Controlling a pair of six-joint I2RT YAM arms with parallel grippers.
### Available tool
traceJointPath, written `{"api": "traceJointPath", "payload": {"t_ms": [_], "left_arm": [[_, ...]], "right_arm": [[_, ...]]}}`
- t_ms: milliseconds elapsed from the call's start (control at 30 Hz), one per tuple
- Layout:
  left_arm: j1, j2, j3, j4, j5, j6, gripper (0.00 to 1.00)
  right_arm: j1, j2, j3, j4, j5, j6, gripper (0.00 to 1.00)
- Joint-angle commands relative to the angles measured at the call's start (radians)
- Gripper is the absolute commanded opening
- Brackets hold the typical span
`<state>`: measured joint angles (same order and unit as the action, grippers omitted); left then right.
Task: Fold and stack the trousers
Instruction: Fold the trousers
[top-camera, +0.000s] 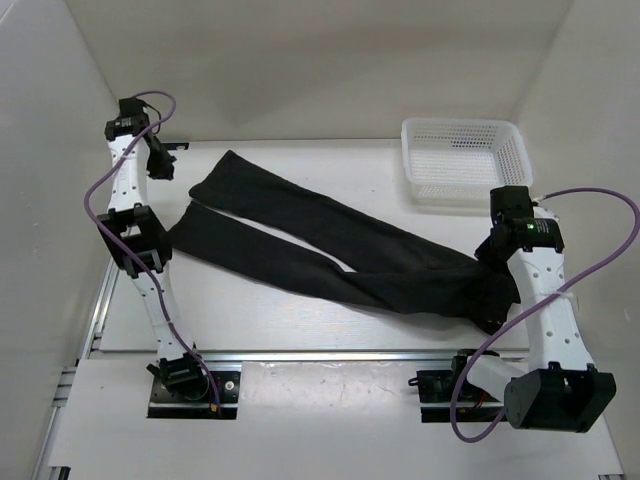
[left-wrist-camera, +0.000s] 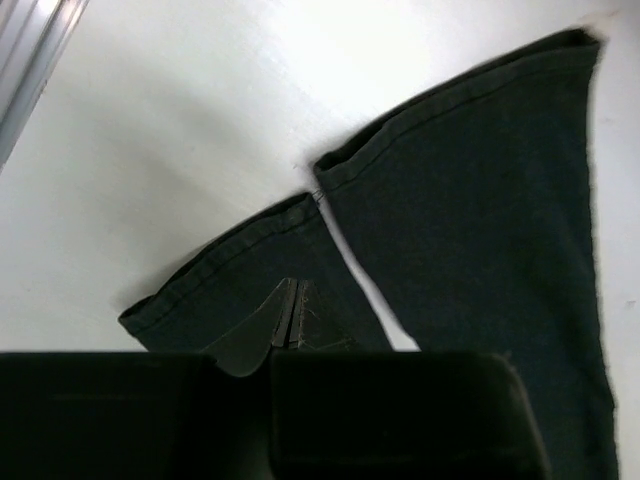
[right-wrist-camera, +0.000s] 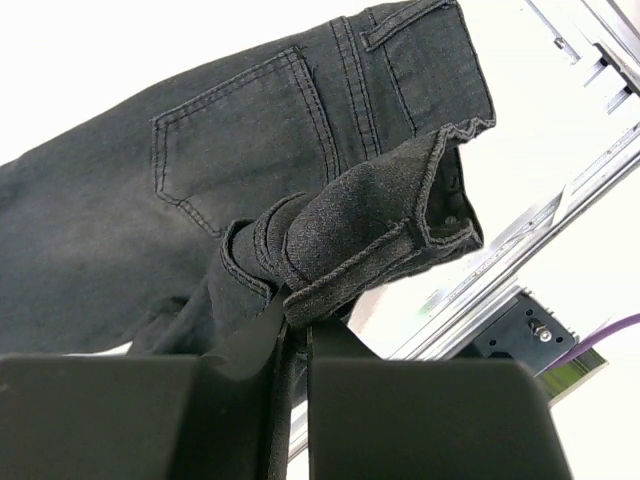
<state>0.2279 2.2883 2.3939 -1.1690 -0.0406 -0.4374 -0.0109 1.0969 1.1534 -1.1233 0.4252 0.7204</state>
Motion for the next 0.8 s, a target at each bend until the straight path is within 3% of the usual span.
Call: {"api": "traceJointPath", "payload": {"t_ms": [0,167,233,433,500,767], "left_arm": [[-0.027,-0.092,-0.08,0.023,0.013,0.052,0.1],[-0.075,-0.027,-0.162,-0.014,-0.035,0.075,0.1],[-0.085,0.0,-0.185,-0.014,0.017,0.049,0.12],[-0.116,0.056,-0.246,0.028,0.051,-0.053,0.25],[-0.128,0.068,-0.259,0.028,0.027,-0.084,0.34],[-0.171,0.109,-0.259,0.063,0.008,-0.142,0.42]], "right_arm": [[-0.001,0.014,-0.012,0.057,0.052,-0.015,0.0],[-0.001,0.014,-0.034,0.077,0.04,-0.035,0.0],[-0.001,0.014,-0.034,0.086,0.03,-0.035,0.0],[-0.001,-0.008,-0.034,0.086,0.03,-0.053,0.0],[-0.001,-0.017,-0.034,0.086,0.03,-0.053,0.0],[-0.011,-0.026,-0.043,0.086,0.03,-0.073,0.0]]}}
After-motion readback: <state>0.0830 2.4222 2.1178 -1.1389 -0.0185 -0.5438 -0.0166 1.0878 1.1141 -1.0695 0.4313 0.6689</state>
